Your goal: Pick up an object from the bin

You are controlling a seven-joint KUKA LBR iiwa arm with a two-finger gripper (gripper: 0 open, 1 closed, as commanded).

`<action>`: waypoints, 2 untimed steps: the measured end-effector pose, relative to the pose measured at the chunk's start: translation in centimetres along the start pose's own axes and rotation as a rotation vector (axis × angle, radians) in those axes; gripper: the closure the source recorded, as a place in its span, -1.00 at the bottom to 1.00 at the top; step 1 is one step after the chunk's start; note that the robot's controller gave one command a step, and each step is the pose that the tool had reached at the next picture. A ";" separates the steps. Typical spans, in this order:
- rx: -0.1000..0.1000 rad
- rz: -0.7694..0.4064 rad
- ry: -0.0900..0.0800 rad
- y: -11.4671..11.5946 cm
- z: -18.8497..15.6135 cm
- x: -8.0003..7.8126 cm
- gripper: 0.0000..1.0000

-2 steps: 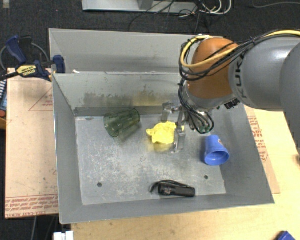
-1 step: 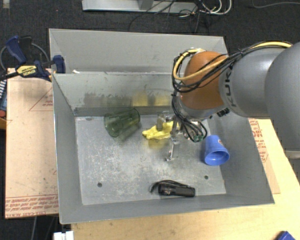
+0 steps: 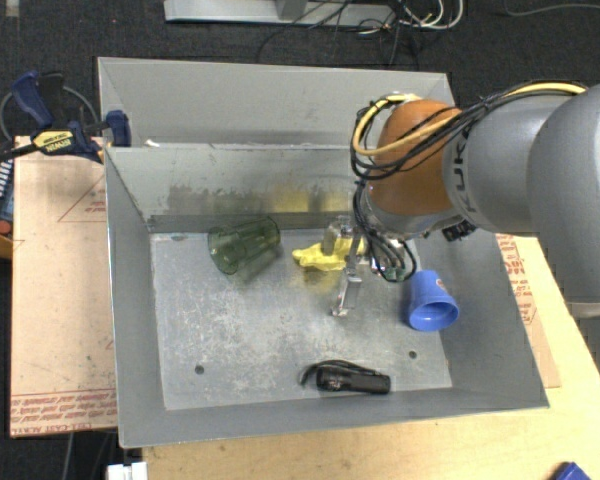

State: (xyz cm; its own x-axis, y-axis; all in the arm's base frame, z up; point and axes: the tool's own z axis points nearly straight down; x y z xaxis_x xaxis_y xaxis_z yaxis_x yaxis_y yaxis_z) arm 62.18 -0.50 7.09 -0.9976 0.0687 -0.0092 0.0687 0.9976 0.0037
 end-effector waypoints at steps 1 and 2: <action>-0.002 -0.163 -0.014 1.3 -0.7 -0.1 1.00; -0.002 -0.163 -0.014 1.3 -0.7 -0.1 1.00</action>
Offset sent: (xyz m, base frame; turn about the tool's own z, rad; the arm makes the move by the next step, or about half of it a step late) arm 0.0000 0.0000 0.0000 0.0000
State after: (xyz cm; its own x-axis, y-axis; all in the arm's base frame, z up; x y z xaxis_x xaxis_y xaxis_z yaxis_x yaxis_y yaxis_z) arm 62.39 0.74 7.76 -0.9953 -0.0943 -0.0236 -0.0944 0.9955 0.0029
